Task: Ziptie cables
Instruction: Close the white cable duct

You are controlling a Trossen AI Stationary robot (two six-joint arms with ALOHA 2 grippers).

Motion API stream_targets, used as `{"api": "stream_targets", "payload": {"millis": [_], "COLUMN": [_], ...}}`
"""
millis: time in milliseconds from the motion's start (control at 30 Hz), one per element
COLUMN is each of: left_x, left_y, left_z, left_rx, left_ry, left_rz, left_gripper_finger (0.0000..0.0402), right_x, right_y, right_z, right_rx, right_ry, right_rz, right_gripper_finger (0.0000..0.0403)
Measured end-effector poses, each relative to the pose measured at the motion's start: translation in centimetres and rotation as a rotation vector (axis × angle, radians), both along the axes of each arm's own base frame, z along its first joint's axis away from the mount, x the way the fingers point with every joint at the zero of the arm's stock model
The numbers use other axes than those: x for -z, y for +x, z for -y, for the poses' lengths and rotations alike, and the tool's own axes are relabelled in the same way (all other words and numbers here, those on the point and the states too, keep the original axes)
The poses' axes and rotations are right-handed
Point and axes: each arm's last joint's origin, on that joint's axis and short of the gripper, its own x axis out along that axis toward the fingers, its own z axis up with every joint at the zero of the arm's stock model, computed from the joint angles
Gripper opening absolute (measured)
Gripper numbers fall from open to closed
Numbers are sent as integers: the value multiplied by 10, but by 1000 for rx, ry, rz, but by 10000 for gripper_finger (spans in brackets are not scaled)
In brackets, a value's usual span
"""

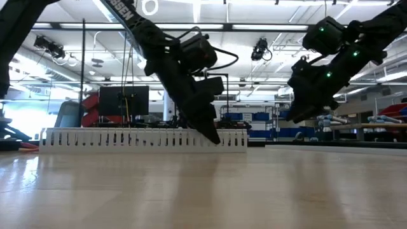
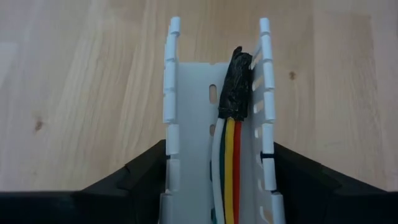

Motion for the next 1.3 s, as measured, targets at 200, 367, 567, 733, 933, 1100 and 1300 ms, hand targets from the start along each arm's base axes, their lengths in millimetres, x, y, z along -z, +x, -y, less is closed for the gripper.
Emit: {"api": "stream_targets", "payload": {"millis": [200,367,567,733,933,1100,1300], "left_x": [-1,-1,-2,-2,-4,-4,-4], "left_y": [-5,-4,-4,-3,0,0,0], "left_z": [1,1,2,2,1,1,1], "left_rx": [6,8,13,16,21,21,22], "left_ry": [-2,-3,-13,-15,-13,-12,-11], "left_rz": [31,40,49,59,68,71,72], "left_gripper_finger": [253,253,253,253,253,253,253], "right_x": [12,14,15,16,28,38,52], "right_y": [0,0,-1,-4,-3,2,2], "right_z": [18,29,30,33,38,42,49], "right_rx": [91,133,53,45,63,67,106], "right_ry": [9,5,46,16,54,25,5], "right_rz": [-42,-15,-12,-56,-105,-142,-225], "right_gripper_finger": [202,218,241,259,265,261,264]}}
